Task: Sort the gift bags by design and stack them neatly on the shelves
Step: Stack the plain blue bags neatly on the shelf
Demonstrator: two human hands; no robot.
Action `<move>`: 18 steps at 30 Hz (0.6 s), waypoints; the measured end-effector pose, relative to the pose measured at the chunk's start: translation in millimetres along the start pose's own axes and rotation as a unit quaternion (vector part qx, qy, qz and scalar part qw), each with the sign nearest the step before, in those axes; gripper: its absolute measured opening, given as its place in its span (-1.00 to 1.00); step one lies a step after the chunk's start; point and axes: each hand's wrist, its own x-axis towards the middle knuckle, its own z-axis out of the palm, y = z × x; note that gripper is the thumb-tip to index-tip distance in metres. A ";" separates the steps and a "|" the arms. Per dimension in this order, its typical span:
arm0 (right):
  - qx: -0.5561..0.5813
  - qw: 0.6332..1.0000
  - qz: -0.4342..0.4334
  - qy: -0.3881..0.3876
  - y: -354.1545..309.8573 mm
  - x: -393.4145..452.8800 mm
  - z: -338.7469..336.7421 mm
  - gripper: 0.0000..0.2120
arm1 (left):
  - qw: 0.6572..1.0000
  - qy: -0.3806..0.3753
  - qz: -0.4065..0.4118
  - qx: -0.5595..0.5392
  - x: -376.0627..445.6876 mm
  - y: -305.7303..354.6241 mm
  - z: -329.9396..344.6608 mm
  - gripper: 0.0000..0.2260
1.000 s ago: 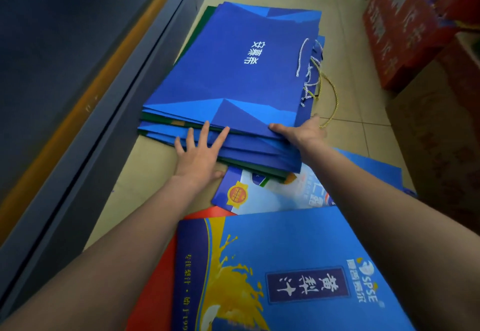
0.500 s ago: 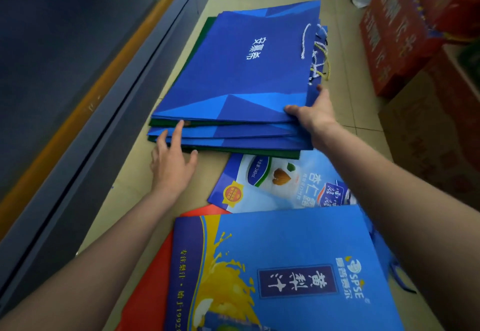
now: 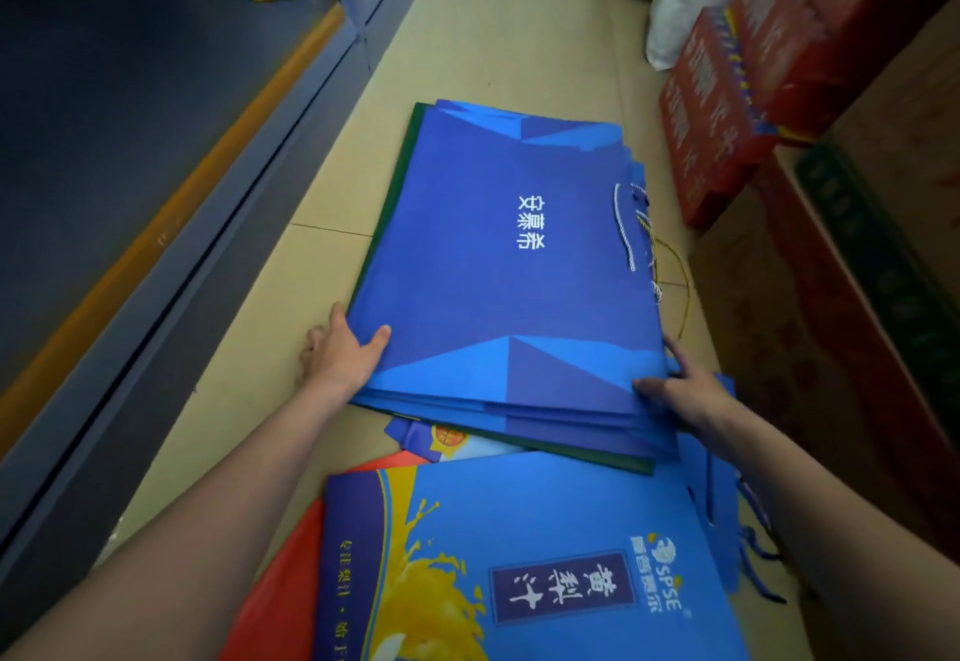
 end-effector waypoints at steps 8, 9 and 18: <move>-0.007 0.998 -0.046 0.043 6.0 16.8 20.3 -0.11 | 0.997 -0.028 -0.008 0.073 1.1 19.4 4.4 -0.21; -0.014 0.998 -0.045 0.052 6.6 19.4 21.6 -0.09 | 0.998 -0.032 -0.007 0.054 3.6 18.0 1.9 -0.21; 0.060 0.991 -0.100 0.072 -13.6 11.7 23.9 -0.18 | 0.999 0.024 -0.022 0.007 -6.6 42.3 -25.5 -0.10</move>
